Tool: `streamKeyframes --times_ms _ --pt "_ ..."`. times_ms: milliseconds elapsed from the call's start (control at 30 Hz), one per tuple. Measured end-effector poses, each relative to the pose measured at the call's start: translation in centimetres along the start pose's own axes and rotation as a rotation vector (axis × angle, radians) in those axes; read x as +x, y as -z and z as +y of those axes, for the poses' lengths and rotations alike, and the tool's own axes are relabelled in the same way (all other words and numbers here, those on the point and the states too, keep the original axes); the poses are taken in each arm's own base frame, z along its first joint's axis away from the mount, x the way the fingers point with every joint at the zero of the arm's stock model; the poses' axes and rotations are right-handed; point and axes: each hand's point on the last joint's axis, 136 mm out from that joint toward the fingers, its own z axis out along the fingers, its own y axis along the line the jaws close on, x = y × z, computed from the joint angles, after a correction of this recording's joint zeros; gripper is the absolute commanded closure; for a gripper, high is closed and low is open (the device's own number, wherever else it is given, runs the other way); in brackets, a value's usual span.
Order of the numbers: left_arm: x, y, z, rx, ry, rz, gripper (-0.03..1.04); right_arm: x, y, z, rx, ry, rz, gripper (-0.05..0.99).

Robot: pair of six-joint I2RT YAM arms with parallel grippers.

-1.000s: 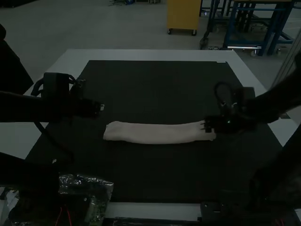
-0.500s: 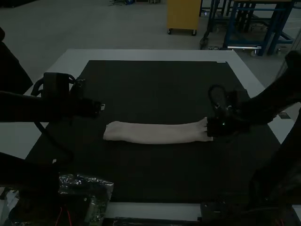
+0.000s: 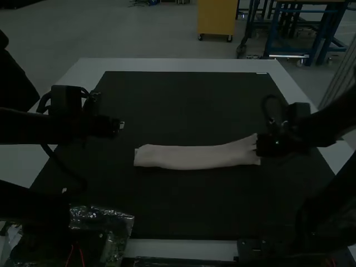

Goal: Fold the towel.

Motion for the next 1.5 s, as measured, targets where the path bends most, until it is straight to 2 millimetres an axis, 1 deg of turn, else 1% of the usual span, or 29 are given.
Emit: streamKeyframes --times_ms 33,67,100,133,367,533,800,1000,1267,1500 --pt "0.0 0.0 0.0 0.0 0.001 0.0 0.04 0.0 -0.1 0.2 -0.001 0.006 0.003 0.24" --pt "0.0 0.0 0.0 0.0 0.001 0.0 0.04 0.1 -0.3 0.3 0.002 0.012 0.005 0.14" --pt "0.0 0.0 0.0 0.001 0.002 0.001 0.04 0.1 -0.4 0.4 0.006 0.018 0.007 0.06" --pt "0.1 0.0 0.0 0.001 0.002 0.002 0.04 0.1 -0.4 0.4 0.011 0.022 0.009 0.02" --pt "0.3 0.0 0.0 0.001 0.004 0.012 0.04 0.4 -0.4 -0.1 0.043 0.02 0.025 0.02" --pt "0.3 0.0 -0.1 0.002 0.004 0.013 0.04 -0.1 -0.4 -0.3 0.055 0.025 0.016 0.02" --pt "0.4 0.0 -0.1 0.006 0.004 0.014 0.04 -0.2 -0.3 -0.7 0.079 0.035 0.018 0.02" --pt "0.3 0.0 -0.1 0.006 0.004 0.011 0.04 -0.4 -0.2 -1.4 0.118 0.045 0.012 0.02" --pt "0.3 0.0 -0.2 0.01 0.004 0.01 0.04 -1.9 -0.1 -2.3 0.173 0.087 -0.042 0.03" --pt "0.1 0.0 -0.3 0.016 0.002 0.002 0.04 -2.5 0.0 -2.6 0.19 0.099 -0.068 0.03"
